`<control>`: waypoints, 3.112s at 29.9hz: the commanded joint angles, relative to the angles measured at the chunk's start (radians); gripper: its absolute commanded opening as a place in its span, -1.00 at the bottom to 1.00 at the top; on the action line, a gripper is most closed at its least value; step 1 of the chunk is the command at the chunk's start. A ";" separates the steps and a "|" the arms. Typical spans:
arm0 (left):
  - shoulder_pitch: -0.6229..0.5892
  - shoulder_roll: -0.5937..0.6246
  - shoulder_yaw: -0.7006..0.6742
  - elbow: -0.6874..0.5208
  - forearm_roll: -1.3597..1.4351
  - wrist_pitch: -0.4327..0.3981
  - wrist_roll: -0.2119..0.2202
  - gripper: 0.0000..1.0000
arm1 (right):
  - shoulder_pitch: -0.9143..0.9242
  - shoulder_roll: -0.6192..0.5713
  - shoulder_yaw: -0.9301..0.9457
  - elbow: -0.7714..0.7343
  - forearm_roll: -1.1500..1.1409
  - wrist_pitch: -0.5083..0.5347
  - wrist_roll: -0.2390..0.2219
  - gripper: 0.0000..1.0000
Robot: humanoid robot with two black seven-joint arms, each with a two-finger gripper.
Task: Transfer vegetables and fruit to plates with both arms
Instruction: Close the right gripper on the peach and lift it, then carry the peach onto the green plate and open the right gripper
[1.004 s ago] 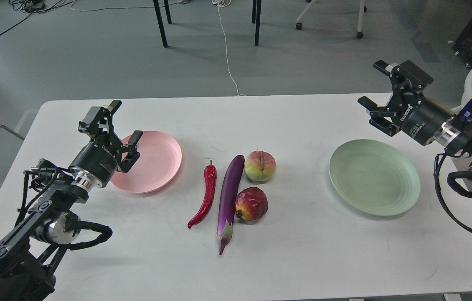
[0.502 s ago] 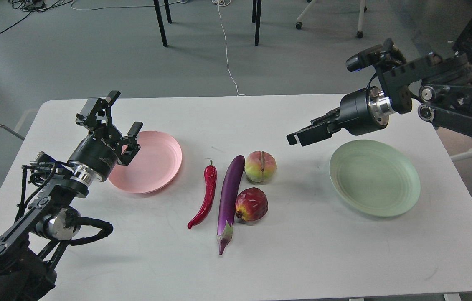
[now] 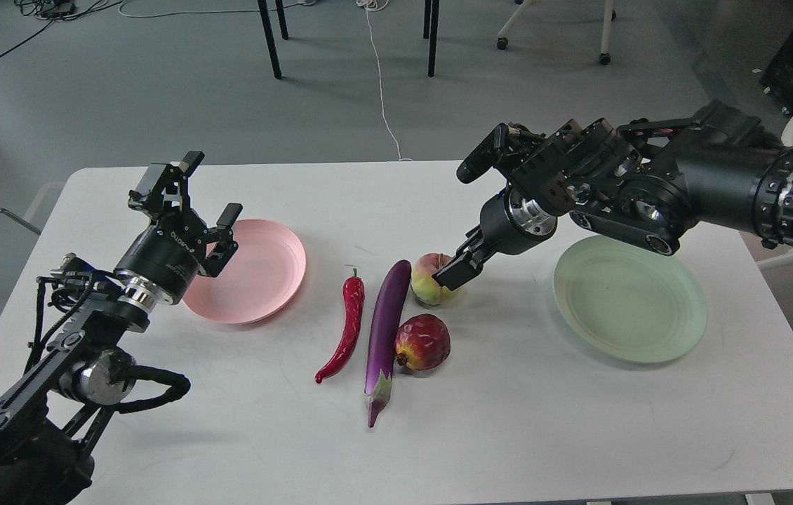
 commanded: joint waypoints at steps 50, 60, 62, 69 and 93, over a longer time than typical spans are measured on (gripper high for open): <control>0.023 0.011 -0.001 -0.021 0.000 -0.002 0.000 1.00 | -0.057 0.064 -0.063 -0.114 0.012 -0.162 0.000 -0.07; 0.023 0.009 0.001 -0.044 0.000 -0.002 0.000 1.00 | 0.074 -0.324 -0.072 0.101 -0.063 -0.159 0.000 -0.06; 0.023 0.007 0.001 -0.044 0.002 -0.002 0.000 1.00 | 0.066 -0.404 -0.080 0.118 -0.144 -0.159 0.000 -0.06; 0.023 0.004 0.001 -0.044 0.002 -0.002 0.000 1.00 | -0.037 -0.574 -0.110 0.115 -0.248 -0.176 0.000 -0.06; 0.023 0.004 0.001 -0.050 0.002 -0.002 0.000 1.00 | -0.176 -0.465 -0.077 -0.020 -0.239 -0.287 0.000 0.85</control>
